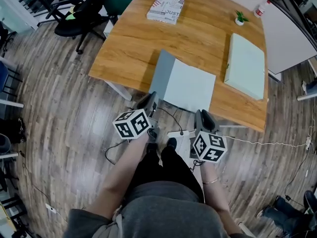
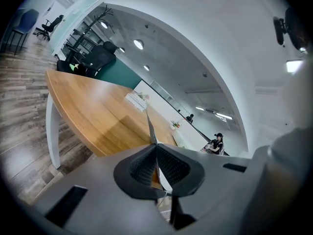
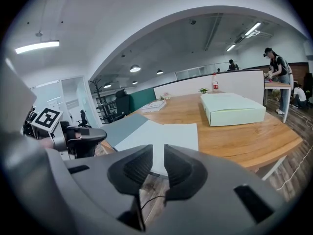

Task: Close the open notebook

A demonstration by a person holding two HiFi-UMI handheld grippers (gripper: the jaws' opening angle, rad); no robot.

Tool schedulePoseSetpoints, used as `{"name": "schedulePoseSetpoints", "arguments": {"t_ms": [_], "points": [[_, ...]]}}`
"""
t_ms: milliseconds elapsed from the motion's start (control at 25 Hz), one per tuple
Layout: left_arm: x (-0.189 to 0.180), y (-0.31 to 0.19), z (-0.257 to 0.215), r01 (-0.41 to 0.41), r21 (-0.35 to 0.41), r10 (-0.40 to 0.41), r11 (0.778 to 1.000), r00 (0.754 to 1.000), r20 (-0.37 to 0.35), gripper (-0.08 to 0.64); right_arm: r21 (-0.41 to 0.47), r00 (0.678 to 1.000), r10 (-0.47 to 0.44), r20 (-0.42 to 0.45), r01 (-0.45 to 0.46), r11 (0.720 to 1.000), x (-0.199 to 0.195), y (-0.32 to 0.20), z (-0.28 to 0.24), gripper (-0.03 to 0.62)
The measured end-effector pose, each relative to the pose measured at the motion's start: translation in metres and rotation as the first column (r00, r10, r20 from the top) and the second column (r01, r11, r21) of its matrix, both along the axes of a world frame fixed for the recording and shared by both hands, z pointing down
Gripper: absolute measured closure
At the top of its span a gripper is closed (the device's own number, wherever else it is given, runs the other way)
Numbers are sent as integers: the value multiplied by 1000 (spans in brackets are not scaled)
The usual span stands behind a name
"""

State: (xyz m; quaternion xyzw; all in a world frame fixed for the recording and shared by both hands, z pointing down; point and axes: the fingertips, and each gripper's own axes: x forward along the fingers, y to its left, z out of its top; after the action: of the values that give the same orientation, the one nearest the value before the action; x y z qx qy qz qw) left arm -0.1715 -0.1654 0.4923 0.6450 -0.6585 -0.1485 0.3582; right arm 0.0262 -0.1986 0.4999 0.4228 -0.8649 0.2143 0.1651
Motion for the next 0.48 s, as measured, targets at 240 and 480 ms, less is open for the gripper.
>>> {"name": "schedulePoseSetpoints", "arguments": {"t_ms": [240, 480], "points": [[15, -4, -15, -55, 23, 53, 998, 996, 73, 529, 10, 999, 44, 9, -44, 999, 15, 4, -4, 517], [33, -8, -29, -120, 45, 113, 992, 985, 131, 531, 15, 996, 84, 15, -85, 996, 28, 10, -6, 518]]}}
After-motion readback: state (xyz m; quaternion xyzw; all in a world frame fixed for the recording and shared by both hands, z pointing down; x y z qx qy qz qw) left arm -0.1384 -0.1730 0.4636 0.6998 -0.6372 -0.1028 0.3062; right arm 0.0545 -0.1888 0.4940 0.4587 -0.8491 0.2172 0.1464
